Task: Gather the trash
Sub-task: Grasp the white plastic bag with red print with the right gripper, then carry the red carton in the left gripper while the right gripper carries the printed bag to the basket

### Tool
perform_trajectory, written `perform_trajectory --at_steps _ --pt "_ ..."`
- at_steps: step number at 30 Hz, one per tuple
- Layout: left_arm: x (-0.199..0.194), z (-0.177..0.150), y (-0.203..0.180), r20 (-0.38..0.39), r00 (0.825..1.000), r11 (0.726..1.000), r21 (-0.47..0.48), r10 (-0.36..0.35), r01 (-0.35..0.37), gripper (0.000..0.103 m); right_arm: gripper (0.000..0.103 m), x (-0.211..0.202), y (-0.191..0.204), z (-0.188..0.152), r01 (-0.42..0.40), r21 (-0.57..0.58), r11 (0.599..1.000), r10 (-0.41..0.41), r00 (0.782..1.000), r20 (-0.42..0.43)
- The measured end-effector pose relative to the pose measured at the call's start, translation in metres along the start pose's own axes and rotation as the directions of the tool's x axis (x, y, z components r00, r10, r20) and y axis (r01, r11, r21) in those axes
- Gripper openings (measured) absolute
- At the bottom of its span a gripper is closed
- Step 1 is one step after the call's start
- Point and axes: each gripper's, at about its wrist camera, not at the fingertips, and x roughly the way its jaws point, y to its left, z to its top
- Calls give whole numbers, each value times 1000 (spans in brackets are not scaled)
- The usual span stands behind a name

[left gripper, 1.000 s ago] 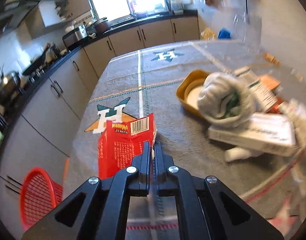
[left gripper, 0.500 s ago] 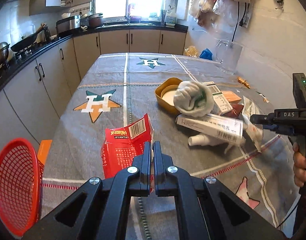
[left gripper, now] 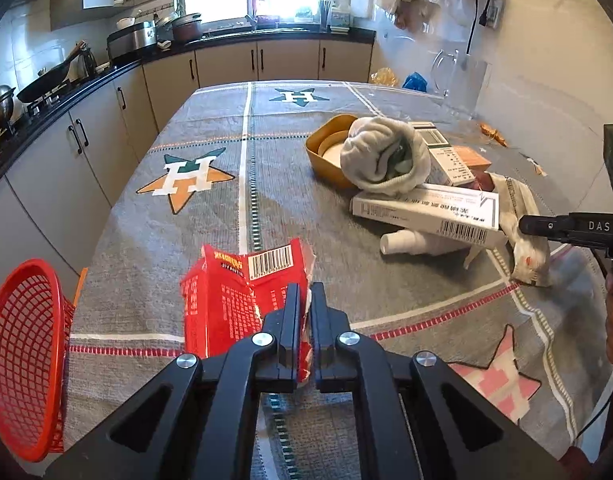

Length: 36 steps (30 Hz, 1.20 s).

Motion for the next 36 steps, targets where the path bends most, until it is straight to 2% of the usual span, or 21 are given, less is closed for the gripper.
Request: perform_trajectory --at_steps 2,5,15,27,36 --pt "0 -1 1 4 1000 1000 -13 5 -5 4 19 -5 -2 -1 -12 -5 1000 12 1000 21" --pt "-3 -2 -2 19 999 999 -16 35 -35 3 18 -18 -3 -7 -11 -19 1000 12 998 60" --pt "-24 -4 -16 76 992 995 -20 96 -95 2 18 -68 19 -25 -67 -108 992 87 978 189" --pt "-41 -10 -26 124 979 986 18 164 -167 2 18 -73 53 -36 -99 -181 979 133 974 186" --pt "-45 -12 -25 137 974 983 24 179 -184 2 18 -70 65 -40 -111 -209 972 148 974 170"
